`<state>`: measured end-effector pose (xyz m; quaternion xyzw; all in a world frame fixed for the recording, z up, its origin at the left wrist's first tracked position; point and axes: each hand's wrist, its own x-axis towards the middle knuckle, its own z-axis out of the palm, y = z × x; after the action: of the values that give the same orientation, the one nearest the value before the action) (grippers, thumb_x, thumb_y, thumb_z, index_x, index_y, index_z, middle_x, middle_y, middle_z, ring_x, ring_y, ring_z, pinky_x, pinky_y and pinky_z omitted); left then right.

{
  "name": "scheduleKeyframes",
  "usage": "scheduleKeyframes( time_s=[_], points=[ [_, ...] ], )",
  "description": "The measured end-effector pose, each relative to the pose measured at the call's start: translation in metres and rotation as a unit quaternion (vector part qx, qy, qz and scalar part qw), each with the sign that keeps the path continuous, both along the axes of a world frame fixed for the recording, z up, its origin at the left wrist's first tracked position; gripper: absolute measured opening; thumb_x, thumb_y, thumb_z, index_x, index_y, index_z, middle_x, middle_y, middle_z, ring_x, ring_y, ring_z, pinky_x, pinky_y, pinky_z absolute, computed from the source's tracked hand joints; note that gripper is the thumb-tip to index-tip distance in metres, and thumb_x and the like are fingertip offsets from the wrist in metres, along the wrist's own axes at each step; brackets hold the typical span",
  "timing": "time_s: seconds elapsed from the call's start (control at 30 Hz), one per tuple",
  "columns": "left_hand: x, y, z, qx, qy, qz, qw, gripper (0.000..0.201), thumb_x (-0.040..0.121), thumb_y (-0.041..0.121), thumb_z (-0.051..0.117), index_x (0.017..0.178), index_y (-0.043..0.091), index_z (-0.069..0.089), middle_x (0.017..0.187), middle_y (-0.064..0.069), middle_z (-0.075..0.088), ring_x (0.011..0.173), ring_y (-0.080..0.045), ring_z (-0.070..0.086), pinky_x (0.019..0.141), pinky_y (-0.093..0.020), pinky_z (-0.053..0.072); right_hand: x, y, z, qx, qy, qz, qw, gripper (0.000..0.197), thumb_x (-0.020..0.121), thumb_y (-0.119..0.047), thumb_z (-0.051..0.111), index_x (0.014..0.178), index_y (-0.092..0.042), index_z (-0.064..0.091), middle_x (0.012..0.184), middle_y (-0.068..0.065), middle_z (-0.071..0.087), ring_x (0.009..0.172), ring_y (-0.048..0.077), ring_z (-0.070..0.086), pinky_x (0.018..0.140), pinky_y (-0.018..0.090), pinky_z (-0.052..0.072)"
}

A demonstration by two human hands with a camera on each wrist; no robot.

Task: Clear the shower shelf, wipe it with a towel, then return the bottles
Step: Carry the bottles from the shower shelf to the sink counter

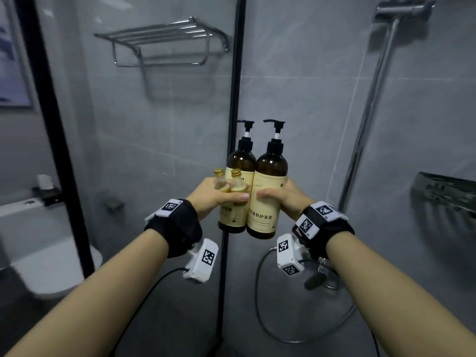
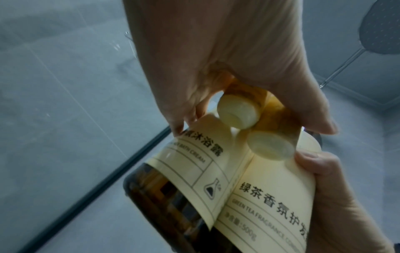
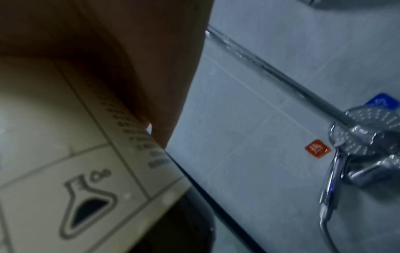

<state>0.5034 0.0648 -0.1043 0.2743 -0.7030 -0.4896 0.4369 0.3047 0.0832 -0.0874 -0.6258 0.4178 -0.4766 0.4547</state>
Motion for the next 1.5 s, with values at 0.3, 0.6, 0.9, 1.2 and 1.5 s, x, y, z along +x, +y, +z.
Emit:
scheduleKeyframes(
  time_s=[0.3, 0.6, 0.9, 1.2, 1.5],
  points=[
    [0.110, 0.061, -0.004, 0.005, -0.015, 0.094, 0.995, 0.038, 0.068, 0.021, 0.077, 0.102, 0.007, 0.068, 0.108, -0.008, 0.070, 0.103, -0.020, 0.066, 0.085, -0.031, 0.052, 0.110, 0.022, -0.009, 0.012, -0.018, 0.098, 0.995, 0.057, 0.071, -0.002, 0.071, 0.123, 0.007, 0.052, 0.122, 0.028, 0.060, 0.114, 0.041, 0.058, 0.099, 0.056, 0.046],
    [0.234, 0.122, -0.003, 0.007, -0.006, 0.173, 0.985, 0.028, 0.065, 0.018, 0.079, 0.091, 0.015, 0.072, 0.094, 0.001, 0.073, 0.096, -0.014, 0.067, 0.075, -0.020, 0.054, 0.238, 0.051, -0.007, -0.003, -0.003, 0.199, 0.980, 0.055, 0.071, -0.004, 0.071, 0.121, 0.007, 0.054, 0.120, 0.027, 0.061, 0.112, 0.040, 0.060, 0.097, 0.055, 0.048],
    [0.351, 0.176, -0.013, 0.016, -0.008, 0.274, 0.962, 0.028, 0.067, 0.017, 0.078, 0.093, 0.014, 0.070, 0.092, 0.004, 0.073, 0.094, -0.011, 0.067, 0.078, -0.027, 0.050, 0.368, 0.074, -0.015, -0.011, -0.005, 0.279, 0.960, 0.060, 0.067, -0.007, 0.073, 0.122, 0.006, 0.054, 0.120, 0.026, 0.062, 0.110, 0.038, 0.061, 0.096, 0.052, 0.049],
    [0.446, 0.218, -0.050, 0.048, 0.007, 0.348, 0.936, 0.033, 0.060, 0.023, 0.077, 0.092, 0.017, 0.071, 0.085, 0.007, 0.074, 0.085, -0.005, 0.068, 0.068, -0.015, 0.051, 0.484, 0.081, -0.058, 0.016, 0.004, 0.345, 0.938, 0.047, 0.077, 0.008, 0.068, 0.121, 0.008, 0.053, 0.120, 0.028, 0.061, 0.108, 0.037, 0.061, 0.097, 0.053, 0.048],
    [0.528, 0.231, -0.098, 0.094, 0.040, 0.400, 0.911, 0.027, 0.062, 0.016, 0.075, 0.089, 0.015, 0.071, 0.087, 0.004, 0.074, 0.088, -0.012, 0.068, 0.076, -0.022, 0.053, 0.589, 0.069, -0.110, 0.045, 0.032, 0.411, 0.910, 0.041, 0.079, 0.009, 0.064, 0.119, 0.009, 0.054, 0.120, 0.028, 0.061, 0.108, 0.039, 0.061, 0.097, 0.051, 0.048]
  ],
)
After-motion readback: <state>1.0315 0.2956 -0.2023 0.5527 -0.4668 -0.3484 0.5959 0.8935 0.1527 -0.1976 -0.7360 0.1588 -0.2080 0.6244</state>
